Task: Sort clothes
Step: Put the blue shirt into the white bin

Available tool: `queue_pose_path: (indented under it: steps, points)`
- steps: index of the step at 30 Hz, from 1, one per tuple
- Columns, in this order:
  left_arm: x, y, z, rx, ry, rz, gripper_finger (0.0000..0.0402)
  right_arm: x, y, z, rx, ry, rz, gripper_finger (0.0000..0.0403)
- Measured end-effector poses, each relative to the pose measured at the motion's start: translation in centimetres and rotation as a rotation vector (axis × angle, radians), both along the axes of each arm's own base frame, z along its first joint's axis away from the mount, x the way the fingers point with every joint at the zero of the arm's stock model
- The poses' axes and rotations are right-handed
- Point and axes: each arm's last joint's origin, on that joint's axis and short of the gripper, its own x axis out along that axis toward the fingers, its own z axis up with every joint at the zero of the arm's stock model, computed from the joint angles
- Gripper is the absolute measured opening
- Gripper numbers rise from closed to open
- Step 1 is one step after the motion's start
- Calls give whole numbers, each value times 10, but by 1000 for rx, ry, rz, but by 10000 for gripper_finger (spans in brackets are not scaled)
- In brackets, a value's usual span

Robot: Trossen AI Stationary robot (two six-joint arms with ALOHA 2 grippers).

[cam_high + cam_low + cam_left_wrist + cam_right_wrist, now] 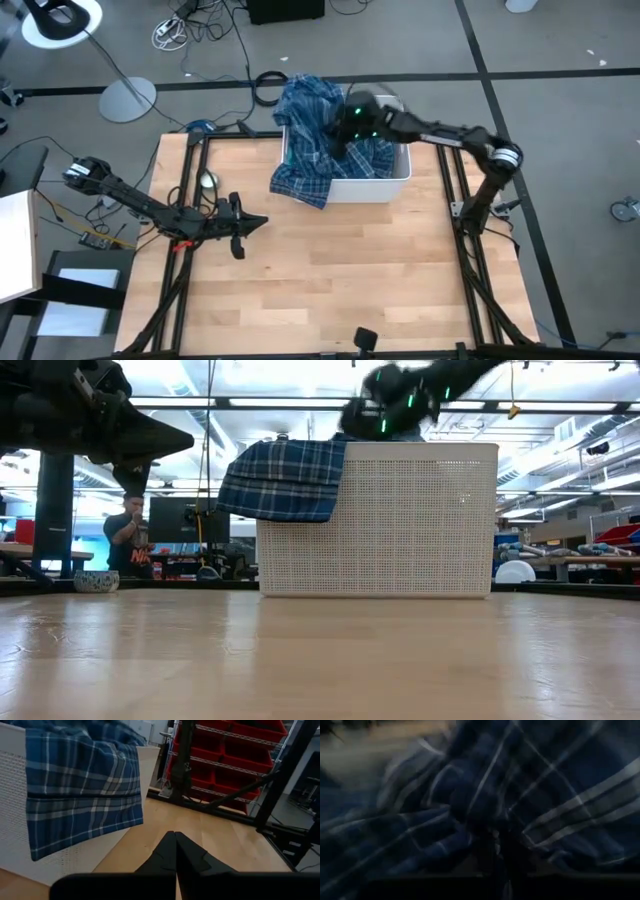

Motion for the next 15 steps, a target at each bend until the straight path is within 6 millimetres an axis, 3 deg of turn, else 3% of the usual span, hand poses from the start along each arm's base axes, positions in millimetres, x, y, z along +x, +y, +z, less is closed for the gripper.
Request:
queue_pose_path:
  steps: [5, 8, 12, 15]
  points:
    - [0, 0, 0, -1, 2, 0, 2, 15, -8, -80, 131, 128, -29, 59]
    - [0, 0, 0, -1, 2, 0, 2, 20, -11, -112, 176, 207, -33, 88]
    - [0, 0, 0, 0, 4, 0, 2, 22, -11, -120, 192, 220, -37, 134]
    - [0, 0, -1, 1, 9, 0, 2, 18, -9, -105, 170, 201, -28, 169]
